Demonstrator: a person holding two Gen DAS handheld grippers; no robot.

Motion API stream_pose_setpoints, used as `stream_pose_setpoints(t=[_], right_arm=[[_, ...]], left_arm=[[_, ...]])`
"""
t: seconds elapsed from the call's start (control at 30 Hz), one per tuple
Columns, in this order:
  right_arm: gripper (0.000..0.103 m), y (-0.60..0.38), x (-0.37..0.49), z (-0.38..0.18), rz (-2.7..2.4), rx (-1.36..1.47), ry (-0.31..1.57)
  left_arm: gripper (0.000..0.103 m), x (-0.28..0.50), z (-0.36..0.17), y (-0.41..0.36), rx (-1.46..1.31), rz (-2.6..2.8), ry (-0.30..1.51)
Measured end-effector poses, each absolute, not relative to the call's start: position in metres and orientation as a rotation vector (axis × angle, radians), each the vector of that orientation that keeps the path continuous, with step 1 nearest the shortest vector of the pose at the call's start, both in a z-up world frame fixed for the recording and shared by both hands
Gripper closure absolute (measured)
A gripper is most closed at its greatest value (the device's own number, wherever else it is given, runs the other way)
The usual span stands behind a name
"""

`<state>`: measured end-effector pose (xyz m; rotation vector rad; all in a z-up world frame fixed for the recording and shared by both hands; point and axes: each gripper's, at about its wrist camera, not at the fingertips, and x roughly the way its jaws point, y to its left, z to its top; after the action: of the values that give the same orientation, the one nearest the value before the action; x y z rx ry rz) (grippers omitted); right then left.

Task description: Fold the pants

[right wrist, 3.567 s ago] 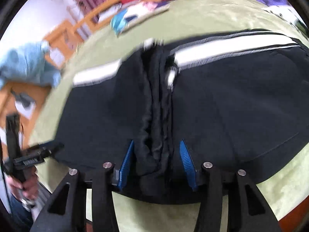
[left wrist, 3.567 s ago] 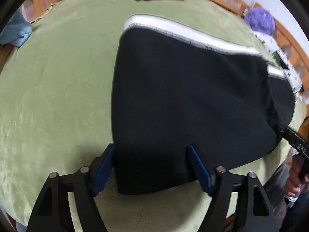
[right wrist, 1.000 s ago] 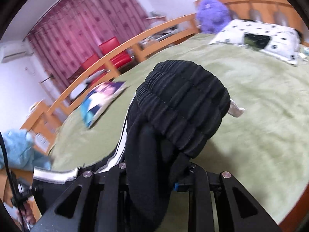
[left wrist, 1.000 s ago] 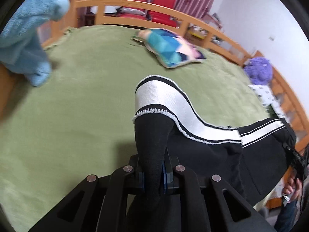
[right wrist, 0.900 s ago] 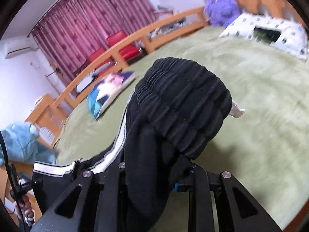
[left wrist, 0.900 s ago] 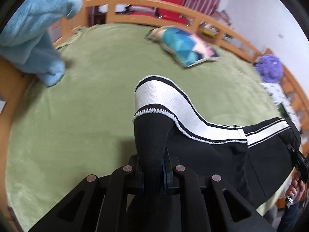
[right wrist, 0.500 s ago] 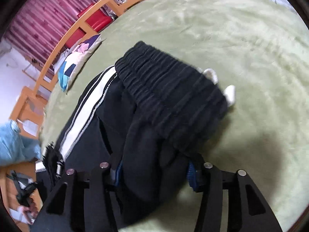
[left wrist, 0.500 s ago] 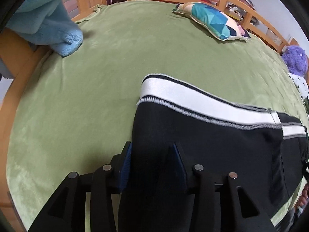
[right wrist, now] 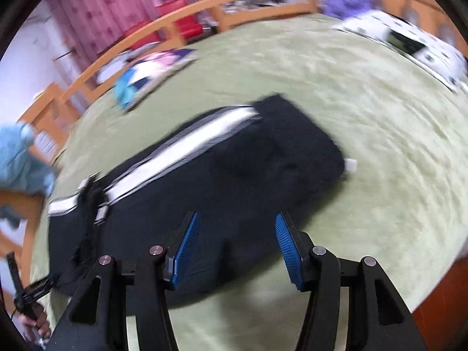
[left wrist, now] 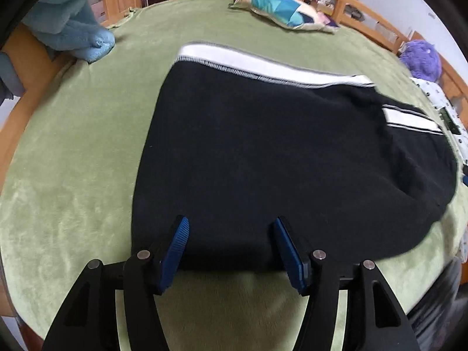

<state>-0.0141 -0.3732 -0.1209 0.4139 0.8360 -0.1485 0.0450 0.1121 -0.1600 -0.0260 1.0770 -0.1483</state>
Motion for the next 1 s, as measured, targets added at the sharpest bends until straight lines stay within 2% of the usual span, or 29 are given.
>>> stream_pose_setpoints(t=[0.2,0.43,0.5,0.53,0.6,0.73,0.9,1.0], right_arm=[[0.049,-0.278,0.008,-0.123,0.086,0.348,0.882],[0.050,-0.178,0.037,-0.142,0.312,0.346,0.958],[0.063,-0.159,0.042,-0.152,0.327,0.318,0.993],[0.088,-0.150,0.045,-0.158,0.331,0.289,1.031],[0.088,-0.143,0.042,-0.159,0.332,0.248,1.018],[0.091,-0.183,0.027,-0.136,0.465,0.512,0.927],[0.088,-0.159,0.022,-0.166,0.407,0.360,1.072],[0.083,-0.160,0.025,-0.175,0.421,0.408,1.094]], left_arm=[[0.043,0.034,-0.137,0.154,-0.193,-0.134,1.026],[0.043,0.021,-0.146,0.184,-0.287,-0.109,1.050],[0.043,0.015,-0.147,0.185,-0.296,-0.110,1.051],[0.043,0.014,-0.148,0.188,-0.298,-0.113,1.053],[0.043,0.012,-0.149,0.189,-0.302,-0.117,1.052],[0.043,0.010,-0.149,0.193,-0.315,-0.127,1.050],[0.043,0.017,-0.152,0.194,-0.343,-0.132,1.047],[0.041,0.018,-0.153,0.195,-0.362,-0.148,1.043]])
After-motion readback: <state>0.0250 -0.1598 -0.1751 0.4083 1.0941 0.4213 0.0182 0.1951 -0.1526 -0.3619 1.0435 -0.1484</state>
